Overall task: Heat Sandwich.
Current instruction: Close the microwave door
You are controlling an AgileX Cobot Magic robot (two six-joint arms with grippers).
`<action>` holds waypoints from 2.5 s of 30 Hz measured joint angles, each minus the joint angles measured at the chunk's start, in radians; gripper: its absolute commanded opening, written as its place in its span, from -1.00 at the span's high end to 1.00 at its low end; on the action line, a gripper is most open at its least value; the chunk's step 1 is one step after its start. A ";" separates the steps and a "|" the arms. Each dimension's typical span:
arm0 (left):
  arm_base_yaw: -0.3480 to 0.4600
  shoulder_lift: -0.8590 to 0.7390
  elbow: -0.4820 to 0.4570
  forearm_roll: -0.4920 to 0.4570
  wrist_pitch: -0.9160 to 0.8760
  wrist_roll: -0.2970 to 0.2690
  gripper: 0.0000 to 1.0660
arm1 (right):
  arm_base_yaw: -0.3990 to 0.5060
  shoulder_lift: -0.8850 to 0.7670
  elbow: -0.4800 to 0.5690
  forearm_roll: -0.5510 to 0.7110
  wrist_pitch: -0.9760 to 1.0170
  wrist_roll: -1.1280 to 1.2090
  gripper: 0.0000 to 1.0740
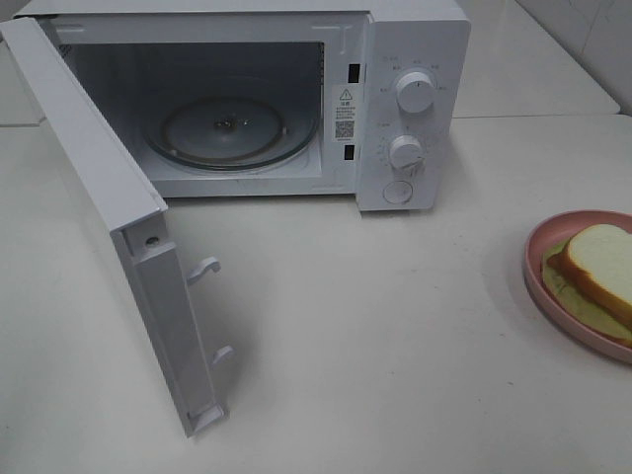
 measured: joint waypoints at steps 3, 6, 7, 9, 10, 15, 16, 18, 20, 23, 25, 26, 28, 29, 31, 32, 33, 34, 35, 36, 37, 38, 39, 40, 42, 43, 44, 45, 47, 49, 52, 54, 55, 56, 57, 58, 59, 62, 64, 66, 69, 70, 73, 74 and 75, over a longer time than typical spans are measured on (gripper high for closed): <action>0.000 0.018 0.069 0.064 -0.212 -0.016 0.92 | 0.000 0.000 0.000 0.000 0.000 0.000 -0.25; 0.000 0.068 0.154 0.076 -0.400 -0.036 1.00 | 0.000 0.000 0.000 0.000 0.000 0.000 -0.25; 0.000 0.088 0.186 0.076 -0.450 -0.045 1.00 | 0.000 0.000 0.000 0.000 0.000 0.000 -0.25; 0.000 0.151 0.244 0.075 -0.575 -0.070 1.00 | 0.000 0.000 0.000 0.000 0.000 0.000 -0.25; 0.000 0.188 0.263 0.072 -0.625 -0.083 1.00 | 0.000 0.000 0.000 0.000 0.000 0.000 -0.25; 0.000 0.353 0.328 0.072 -0.931 -0.108 1.00 | 0.000 0.000 0.000 0.000 0.000 0.000 -0.25; 0.000 0.383 0.332 0.072 -0.991 -0.109 1.00 | 0.000 0.000 0.000 0.000 0.000 0.000 -0.25; 0.000 0.433 0.332 0.072 -1.082 -0.111 1.00 | 0.000 0.000 0.000 0.000 0.000 0.000 -0.25; 0.000 0.485 0.332 0.072 -1.147 -0.112 1.00 | 0.000 0.000 0.000 0.000 0.000 0.000 -0.25; 0.000 0.549 0.332 0.072 -1.195 -0.112 1.00 | 0.000 0.000 0.000 0.000 0.000 0.000 -0.25; 0.000 0.608 0.332 0.072 -1.228 -0.112 1.00 | 0.000 0.000 0.000 0.000 0.000 0.000 -0.25; 0.000 0.608 0.332 0.072 -1.228 -0.112 1.00 | 0.000 0.000 0.000 0.000 0.000 0.000 -0.25; 0.000 0.650 0.332 0.072 -1.258 -0.112 1.00 | 0.000 0.000 0.000 0.000 0.000 0.000 -0.25; 0.000 0.667 0.332 0.072 -1.279 -0.113 1.00 | 0.000 0.000 0.000 0.000 0.000 0.000 -0.25; 0.000 0.714 0.332 0.072 -1.333 -0.119 1.00 | 0.000 0.000 0.000 0.000 0.000 0.000 -0.25; 0.000 0.735 0.332 0.072 -1.357 -0.124 1.00 | 0.000 0.000 0.000 0.000 0.000 0.000 -0.25; 0.000 0.763 0.332 0.072 -1.387 -0.134 1.00 | 0.000 0.000 0.000 0.000 0.000 0.000 -0.25; 0.000 0.825 0.332 0.073 -1.438 -0.154 1.00 | 0.000 0.000 0.000 0.000 0.000 0.000 -0.25; 0.000 0.858 0.332 0.075 -1.463 -0.162 1.00 | 0.000 0.000 0.000 0.000 0.000 0.000 -0.25; 0.000 0.858 0.332 0.075 -1.463 -0.162 1.00 | 0.000 0.000 0.000 0.000 0.000 0.000 -0.25; 0.000 0.885 0.332 0.079 -1.489 -0.167 1.00 | 0.000 0.000 0.000 0.000 0.000 0.000 -0.25; 0.000 0.949 0.332 0.107 -1.539 -0.172 1.00 | 0.000 0.000 0.000 0.000 0.000 0.000 -0.25; 0.000 0.984 0.332 0.129 -1.571 -0.173 1.00 | 0.000 0.000 0.000 0.000 0.000 0.000 -0.25; 0.000 0.984 0.332 0.129 -1.571 -0.173 1.00 | 0.000 0.000 0.000 0.000 0.000 0.000 -0.25; 0.000 1.046 0.332 0.182 -1.631 -0.185 1.00 | 0.000 0.000 0.000 0.000 0.000 0.000 -0.25; 0.000 1.110 0.332 0.244 -1.694 -0.206 1.00 | 0.000 0.000 0.000 0.000 0.000 0.000 -0.25; 0.000 1.139 0.332 0.277 -1.726 -0.223 1.00 | 0.000 0.000 0.000 0.000 0.000 0.000 -0.25; 0.000 1.139 0.332 0.277 -1.726 -0.223 1.00 | 0.000 0.000 0.000 0.000 0.000 0.000 -0.25; 0.000 1.189 0.331 0.330 -1.778 -0.251 1.00 | 0.000 0.000 0.000 0.000 0.000 0.000 -0.25; 0.000 1.231 0.331 0.370 -1.810 -0.266 1.00 | 0.000 0.000 0.000 0.000 0.000 0.000 -0.25; -0.004 1.299 0.329 0.387 -1.838 -0.272 1.00 | 0.000 0.000 0.000 0.000 0.000 0.000 -0.25; -0.011 1.309 0.326 0.381 -1.839 -0.271 1.00 | 0.000 0.000 0.000 0.000 0.000 0.000 -0.25; -0.026 1.321 0.322 0.370 -1.840 -0.267 1.00 | 0.000 0.000 0.000 0.000 0.000 0.000 -0.25; -0.076 1.342 0.311 0.335 -1.846 -0.249 1.00 | 0.000 0.000 0.000 0.000 0.000 0.000 -0.25; -0.107 1.354 0.305 0.309 -1.849 -0.234 1.00 | 0.000 0.000 0.000 0.000 0.000 0.000 -0.25; -0.134 1.364 0.302 0.285 -1.850 -0.214 1.00 | 0.000 0.000 0.000 0.000 0.000 0.000 -0.25; -0.134 1.364 0.302 0.285 -1.850 -0.214 1.00 | 0.000 0.000 0.000 0.000 0.000 0.000 -0.25; -0.272 1.425 0.289 0.123 -1.859 -0.118 1.00 | 0.000 0.000 0.000 0.000 0.000 0.000 -0.25; -0.309 1.440 0.285 0.072 -1.865 -0.095 1.00 | 0.000 0.000 0.000 0.000 0.000 0.000 -0.25; -0.420 1.476 0.273 -0.080 -1.896 -0.020 1.00 | 0.000 0.000 0.000 0.000 0.000 0.000 -0.25; -0.493 1.500 0.262 -0.198 -1.917 0.024 1.00 | 0.000 0.000 0.000 0.000 0.000 0.000 -0.25; -0.576 1.526 0.238 -0.324 -1.932 0.074 1.00 | 0.000 0.000 0.000 0.000 0.000 0.000 -0.25; -0.652 1.552 0.199 -0.430 -1.937 0.124 1.00 | 0.000 0.000 0.000 0.000 0.000 0.000 -0.25; -0.733 1.582 0.153 -0.548 -1.938 0.193 1.00 | 0.000 0.000 0.000 0.000 0.000 0.000 -0.25; -0.769 1.599 0.124 -0.609 -1.938 0.230 1.00 | 0.000 0.000 0.000 0.000 0.000 0.000 -0.25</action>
